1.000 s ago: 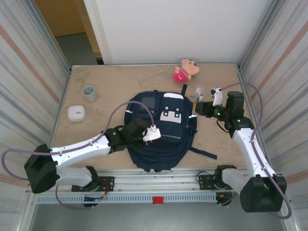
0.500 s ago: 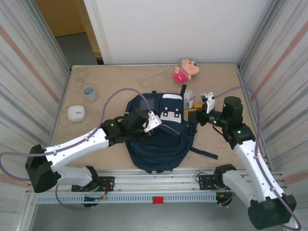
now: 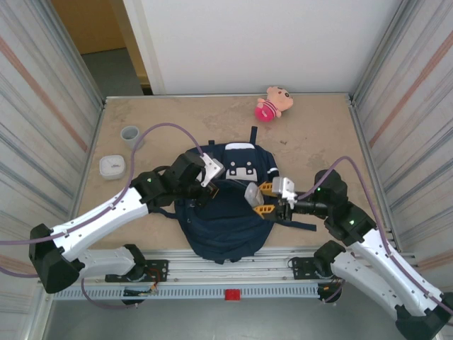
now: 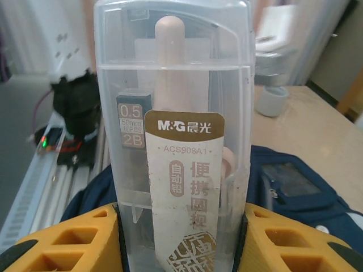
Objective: Pack books, pencil case, and school supplies into a backpack
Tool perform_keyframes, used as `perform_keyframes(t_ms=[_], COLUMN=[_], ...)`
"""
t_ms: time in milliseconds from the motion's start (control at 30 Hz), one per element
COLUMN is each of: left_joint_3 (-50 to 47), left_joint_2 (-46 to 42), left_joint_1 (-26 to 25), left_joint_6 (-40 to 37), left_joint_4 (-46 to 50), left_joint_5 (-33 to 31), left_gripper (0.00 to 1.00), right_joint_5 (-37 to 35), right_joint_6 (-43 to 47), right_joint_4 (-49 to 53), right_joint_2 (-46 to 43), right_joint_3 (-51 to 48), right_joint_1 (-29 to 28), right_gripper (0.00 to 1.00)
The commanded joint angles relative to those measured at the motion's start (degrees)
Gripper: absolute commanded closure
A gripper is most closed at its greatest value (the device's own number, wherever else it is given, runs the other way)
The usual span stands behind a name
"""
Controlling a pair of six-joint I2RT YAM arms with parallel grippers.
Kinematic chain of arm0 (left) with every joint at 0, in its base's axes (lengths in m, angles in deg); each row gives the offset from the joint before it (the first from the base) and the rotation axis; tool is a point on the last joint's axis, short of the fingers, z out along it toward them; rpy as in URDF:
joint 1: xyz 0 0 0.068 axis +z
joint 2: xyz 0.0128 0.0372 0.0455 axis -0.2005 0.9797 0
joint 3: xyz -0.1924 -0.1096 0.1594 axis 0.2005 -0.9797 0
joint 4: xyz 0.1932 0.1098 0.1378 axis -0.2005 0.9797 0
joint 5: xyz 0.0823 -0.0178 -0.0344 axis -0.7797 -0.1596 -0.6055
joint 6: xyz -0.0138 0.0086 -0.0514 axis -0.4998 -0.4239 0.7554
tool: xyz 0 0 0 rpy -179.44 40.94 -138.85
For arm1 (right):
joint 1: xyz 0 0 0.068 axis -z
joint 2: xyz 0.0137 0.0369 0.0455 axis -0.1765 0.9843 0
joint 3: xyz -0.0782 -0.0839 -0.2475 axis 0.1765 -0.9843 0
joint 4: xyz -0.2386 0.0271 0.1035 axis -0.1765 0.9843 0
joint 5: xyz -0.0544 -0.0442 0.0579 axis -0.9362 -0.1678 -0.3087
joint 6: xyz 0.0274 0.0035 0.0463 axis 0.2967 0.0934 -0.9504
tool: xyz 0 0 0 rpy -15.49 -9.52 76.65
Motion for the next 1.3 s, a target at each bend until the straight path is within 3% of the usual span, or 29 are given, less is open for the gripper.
perform_keyframes(t_ms=[0, 233, 433, 633, 767, 833, 1067, 1267], left_joint_3=[0.8, 1.0, 1.2, 0.8, 0.7, 0.9, 0.8, 0.5], left_joint_2=[-2.4, -1.6, -1.9, -2.7, -2.7, -2.5, -2.6, -2.8], left_joint_1=[1.0, 1.6, 1.7, 2.0, 2.2, 2.2, 2.5, 2.9], left_joint_6=[2.1, 1.9, 1.6, 1.8, 2.0, 1.9, 2.1, 2.3], left_joint_4=[-6.8, -7.7, -8.0, -8.1, -9.0, -9.1, -9.1, -9.7], left_joint_5=[5.3, 6.8, 8.0, 8.1, 9.0, 9.1, 8.8, 8.8], left_gripper=[1.0, 1.0, 1.0, 1.0, 1.0, 1.0, 1.0, 1.0], right_joint_5=[-6.6, -21.3, -35.9, -44.6, -48.7, -50.6, -51.4, -46.6], right_joint_6=[10.3, 18.3, 18.6, 19.2, 24.1, 25.1, 20.1, 11.0], right_joint_4=[0.9, 0.7, 4.6, 10.4, 10.3, 8.4, 4.9, 8.7], right_joint_2=[1.5, 13.5, 21.0, 26.1, 28.4, 29.0, 25.6, 17.2], right_joint_3=[-0.4, 2.1, 6.6, 9.7, 10.0, 10.0, 9.5, 6.5], right_joint_1=[-4.8, -15.8, -16.5, -16.9, -18.8, -19.4, -19.5, -19.4], right_gripper=[0.62, 0.6, 0.61, 0.6, 0.57, 0.51, 0.36, 0.49])
